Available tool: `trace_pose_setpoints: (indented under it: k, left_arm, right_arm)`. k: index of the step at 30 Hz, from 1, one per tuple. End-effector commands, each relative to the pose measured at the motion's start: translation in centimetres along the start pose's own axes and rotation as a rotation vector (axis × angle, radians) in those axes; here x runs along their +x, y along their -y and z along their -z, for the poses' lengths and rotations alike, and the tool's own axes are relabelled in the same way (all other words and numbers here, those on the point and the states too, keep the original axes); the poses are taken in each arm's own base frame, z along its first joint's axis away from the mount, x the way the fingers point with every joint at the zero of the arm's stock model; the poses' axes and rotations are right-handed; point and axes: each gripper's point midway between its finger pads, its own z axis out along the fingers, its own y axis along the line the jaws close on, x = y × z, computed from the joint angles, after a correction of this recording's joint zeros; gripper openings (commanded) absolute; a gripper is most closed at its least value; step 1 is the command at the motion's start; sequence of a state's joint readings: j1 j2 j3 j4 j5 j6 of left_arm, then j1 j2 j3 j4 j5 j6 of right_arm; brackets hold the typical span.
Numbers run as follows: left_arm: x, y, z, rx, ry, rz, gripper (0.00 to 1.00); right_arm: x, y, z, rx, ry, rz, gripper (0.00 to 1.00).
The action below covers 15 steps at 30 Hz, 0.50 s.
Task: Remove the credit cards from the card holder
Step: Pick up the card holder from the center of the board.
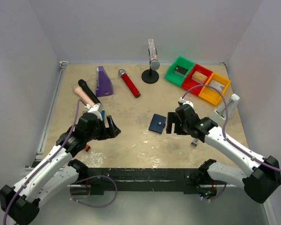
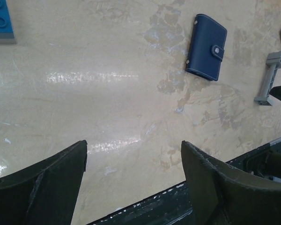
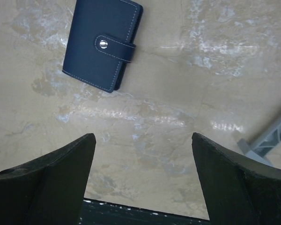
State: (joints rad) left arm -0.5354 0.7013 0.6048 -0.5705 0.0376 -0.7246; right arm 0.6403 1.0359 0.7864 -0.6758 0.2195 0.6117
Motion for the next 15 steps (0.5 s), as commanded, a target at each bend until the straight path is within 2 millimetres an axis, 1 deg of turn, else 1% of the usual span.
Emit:
trace_pose_setpoints:
  k: [1,4,7,10,13,15]
  left_arm:
    - [-0.8,1.5,-2.1,0.042,0.002,0.03,0.86]
    - [-1.1,2.5,-3.0,0.074,-0.009,0.044,0.85]
    - [-1.2,3.0,-3.3,0.101,-0.006,0.05,0.85]
    - [-0.9,2.6,-3.7,0.088,-0.014,0.052,0.85]
    - [-0.4,2.3,-4.3,0.08,-0.033,0.047,0.84]
    - [-0.4,2.6,-4.6,0.093,-0.043,0.039,0.84]
  right_arm:
    - [-2.4,-3.6,-1.5,-0.135,0.0,-0.093,0.87]
    - [-2.5,-4.4,-2.9,-0.143,-0.061,-0.092,0.85]
    - [-3.2,-4.8,-4.4,-0.17,-0.087,-0.148,0.8]
    - [-3.7,-5.0,-6.2,-0.201,-0.118,-0.227,0.73]
    - [-4.0,-5.2,-7.9,-0.214,-0.16,-0.264,0.63]
    - [-4.3,-5.1,-8.8,-0.211,-0.17,-0.274,0.58]
